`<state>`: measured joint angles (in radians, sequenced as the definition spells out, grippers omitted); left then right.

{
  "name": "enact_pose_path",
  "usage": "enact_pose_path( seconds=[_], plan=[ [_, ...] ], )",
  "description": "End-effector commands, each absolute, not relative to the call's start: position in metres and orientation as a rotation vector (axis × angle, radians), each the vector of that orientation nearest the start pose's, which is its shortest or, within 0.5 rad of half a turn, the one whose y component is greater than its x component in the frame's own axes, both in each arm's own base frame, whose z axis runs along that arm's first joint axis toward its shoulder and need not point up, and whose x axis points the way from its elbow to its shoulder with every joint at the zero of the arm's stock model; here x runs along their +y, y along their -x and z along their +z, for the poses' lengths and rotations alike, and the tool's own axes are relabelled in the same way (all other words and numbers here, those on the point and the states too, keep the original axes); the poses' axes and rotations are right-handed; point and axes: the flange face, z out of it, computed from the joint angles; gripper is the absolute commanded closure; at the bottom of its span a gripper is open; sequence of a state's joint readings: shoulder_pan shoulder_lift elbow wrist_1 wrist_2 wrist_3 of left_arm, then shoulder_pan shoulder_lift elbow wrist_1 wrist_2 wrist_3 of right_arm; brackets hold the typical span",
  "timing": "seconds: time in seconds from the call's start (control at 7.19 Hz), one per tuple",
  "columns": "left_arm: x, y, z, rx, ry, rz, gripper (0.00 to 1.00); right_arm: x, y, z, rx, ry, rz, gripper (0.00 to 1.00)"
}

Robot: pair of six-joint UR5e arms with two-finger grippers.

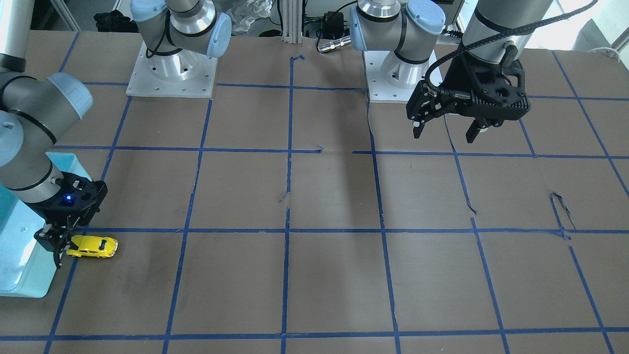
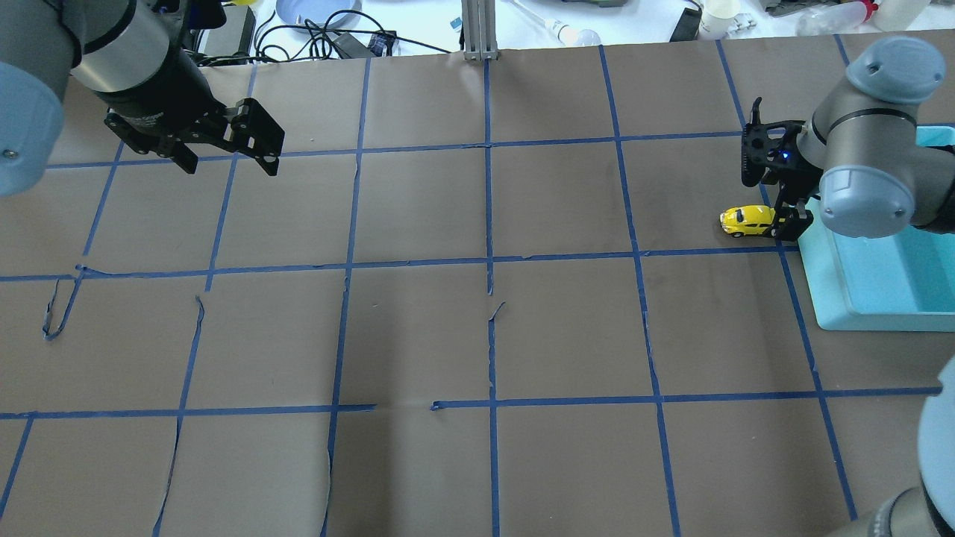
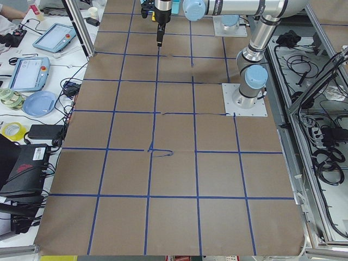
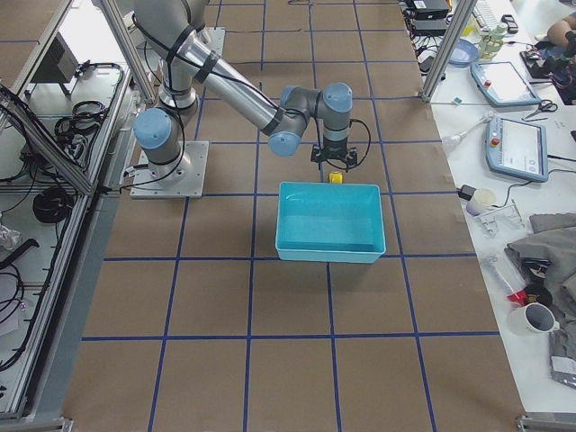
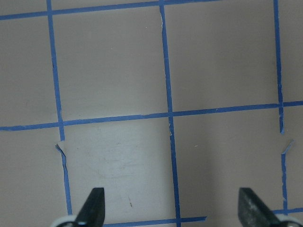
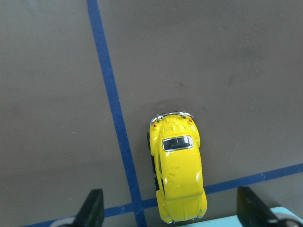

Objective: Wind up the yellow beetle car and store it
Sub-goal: 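Close the right gripper on the yellow car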

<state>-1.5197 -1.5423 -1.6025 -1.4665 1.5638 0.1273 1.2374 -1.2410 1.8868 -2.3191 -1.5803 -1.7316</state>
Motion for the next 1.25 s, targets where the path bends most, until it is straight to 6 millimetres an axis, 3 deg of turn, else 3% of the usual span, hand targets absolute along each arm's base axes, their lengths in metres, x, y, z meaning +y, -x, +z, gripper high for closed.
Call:
enact_pose_path(
  seconds=[0.0,0.28,0.56,0.7,0.84,1.11],
  plan=[
    [-0.495,0.108,0.497,3.129,-0.118,-0.158,0.0,-0.578,0.061,0.227,2.457,2.112,-0.076,0.0],
    [-0.494,0.109,0.499,3.129,-0.123,-0.163,0.0,-0.58,0.061,0.218,2.455,2.107,-0.072,0.0],
    [-0.495,0.109,0.501,3.131,-0.123,-0.171,0.0,-0.59,0.065,0.189,2.467,2.12,-0.092,0.0],
    [-0.495,0.109,0.501,3.131,-0.123,-0.171,0.0,-0.591,0.065,0.186,2.466,2.12,-0.094,0.01],
    [-0.496,0.108,0.5,3.131,-0.121,-0.173,0.0,-0.591,0.065,0.185,2.468,2.115,-0.093,0.17],
    [-0.496,0.108,0.501,3.13,-0.121,-0.176,0.0,-0.591,0.063,0.186,2.467,2.106,-0.114,0.63]
  ],
)
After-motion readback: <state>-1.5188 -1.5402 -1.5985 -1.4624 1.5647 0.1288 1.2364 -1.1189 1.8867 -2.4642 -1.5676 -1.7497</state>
